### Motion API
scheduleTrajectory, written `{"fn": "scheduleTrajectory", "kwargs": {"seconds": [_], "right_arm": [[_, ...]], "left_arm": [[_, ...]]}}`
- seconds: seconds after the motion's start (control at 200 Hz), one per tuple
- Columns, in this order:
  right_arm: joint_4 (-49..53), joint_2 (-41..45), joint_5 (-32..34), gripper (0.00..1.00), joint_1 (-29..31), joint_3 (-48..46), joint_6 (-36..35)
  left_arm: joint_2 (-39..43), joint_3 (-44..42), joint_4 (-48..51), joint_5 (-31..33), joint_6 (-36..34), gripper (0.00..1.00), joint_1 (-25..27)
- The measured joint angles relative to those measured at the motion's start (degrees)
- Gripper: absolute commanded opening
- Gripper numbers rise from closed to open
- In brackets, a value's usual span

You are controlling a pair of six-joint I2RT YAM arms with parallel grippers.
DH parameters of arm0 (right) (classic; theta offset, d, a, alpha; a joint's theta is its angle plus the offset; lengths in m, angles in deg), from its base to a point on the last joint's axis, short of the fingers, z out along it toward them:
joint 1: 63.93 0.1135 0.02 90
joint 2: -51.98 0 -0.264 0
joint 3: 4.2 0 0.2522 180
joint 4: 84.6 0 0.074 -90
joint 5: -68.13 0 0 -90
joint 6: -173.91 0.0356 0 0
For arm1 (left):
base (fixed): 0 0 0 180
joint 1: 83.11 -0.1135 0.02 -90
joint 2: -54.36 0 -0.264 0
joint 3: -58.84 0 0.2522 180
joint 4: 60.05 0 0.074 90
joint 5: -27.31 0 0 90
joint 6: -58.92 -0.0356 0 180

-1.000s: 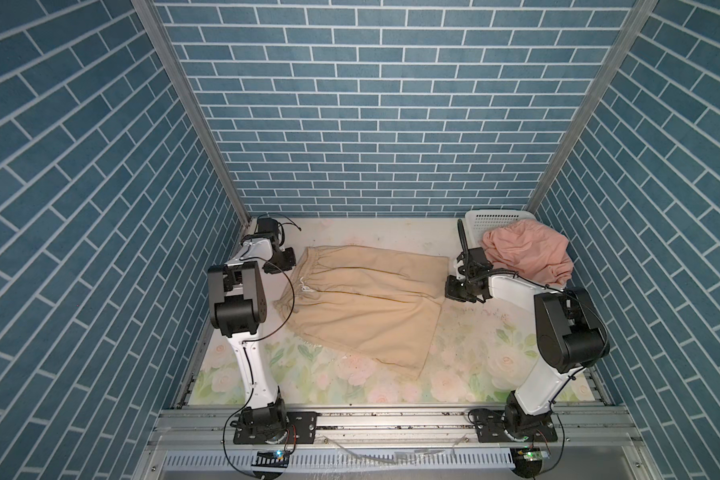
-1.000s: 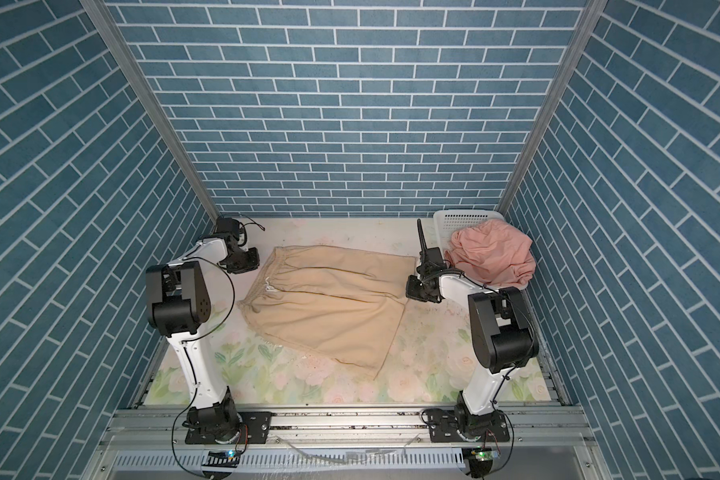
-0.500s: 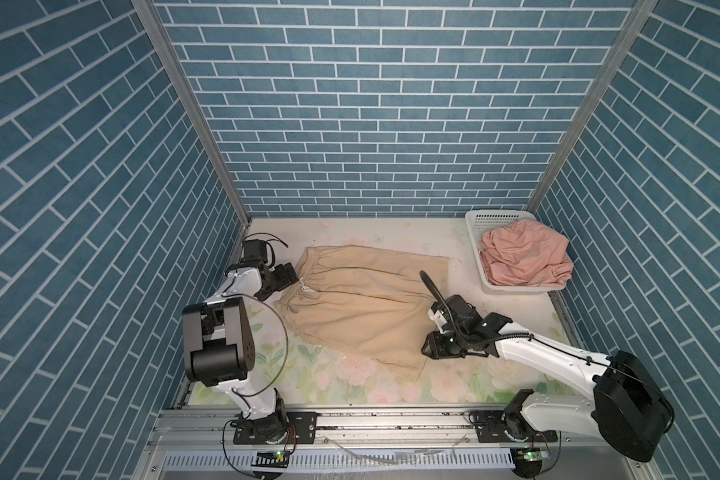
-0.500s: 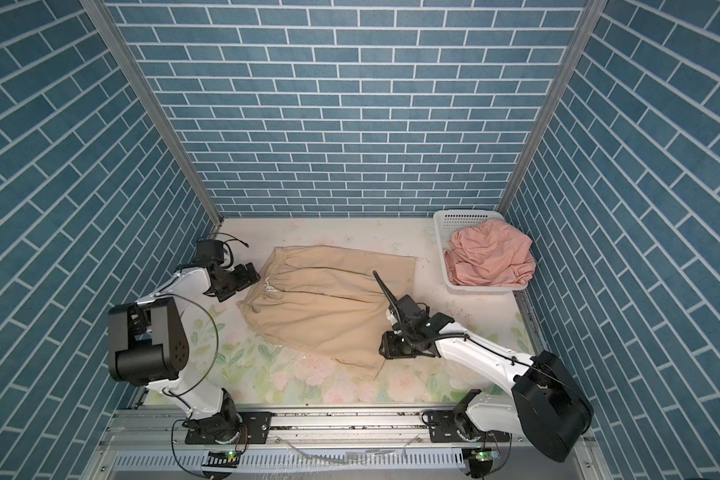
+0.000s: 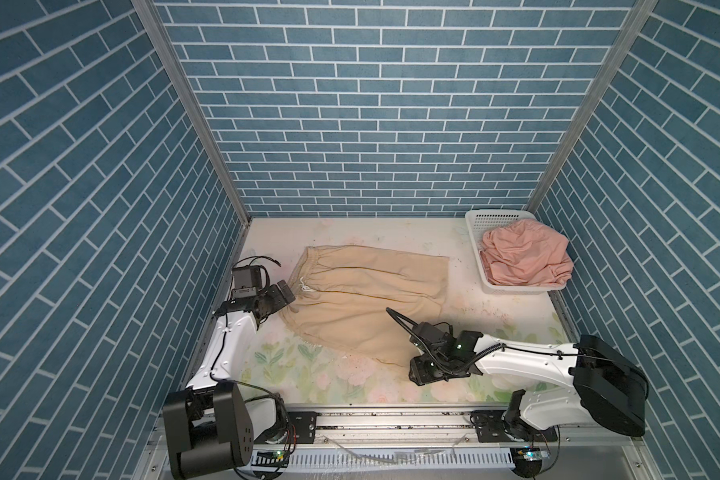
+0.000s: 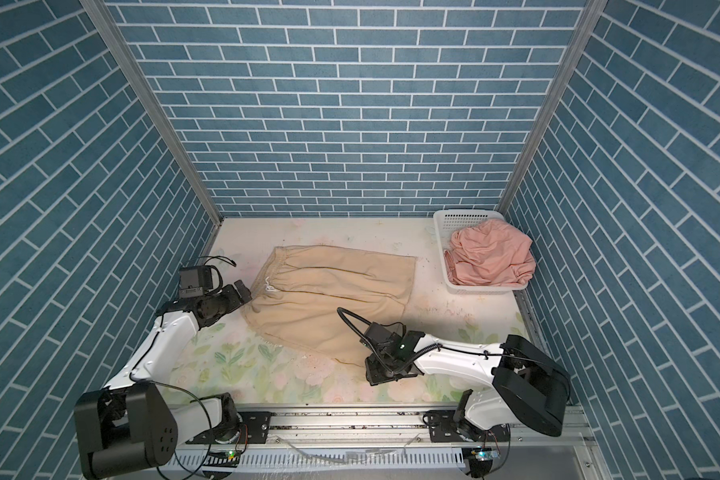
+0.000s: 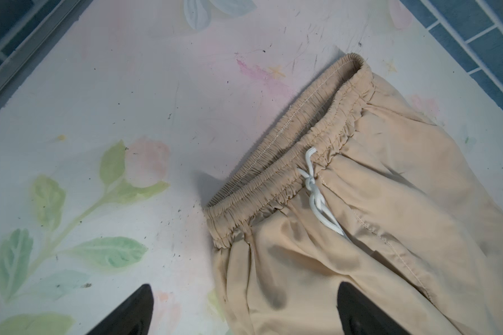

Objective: Fold and stack the shorts

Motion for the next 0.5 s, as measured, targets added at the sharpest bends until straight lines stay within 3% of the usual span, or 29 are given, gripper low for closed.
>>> {"fn": "scheduleTrajectory", "kwargs": {"seconds": [0.065, 0.16, 0.26, 0.5], "right_arm": [[-1.4, -1.8, 0.5, 0.35, 0.5, 1.2, 0.9], [-1.5, -2.6, 2.0, 0.12, 0.7, 1.5, 2.4], [1.9, -1.9, 4.1, 0.0, 0.7, 1.5, 4.2], [13.0, 11.2, 7.3, 0.0, -3.8, -0.5, 4.8]], "left_arm": [[-0.2, 0.0, 0.8, 0.1, -0.2, 1.0, 0.0], [-0.9, 0.0, 1.4, 0.1, -0.7, 1.0, 0.0], [-1.5, -0.5, 1.4, 0.1, -1.0, 1.0, 0.0], [-2.5, -2.4, 1.0, -3.5, -1.9, 0.91, 0.0]]}}
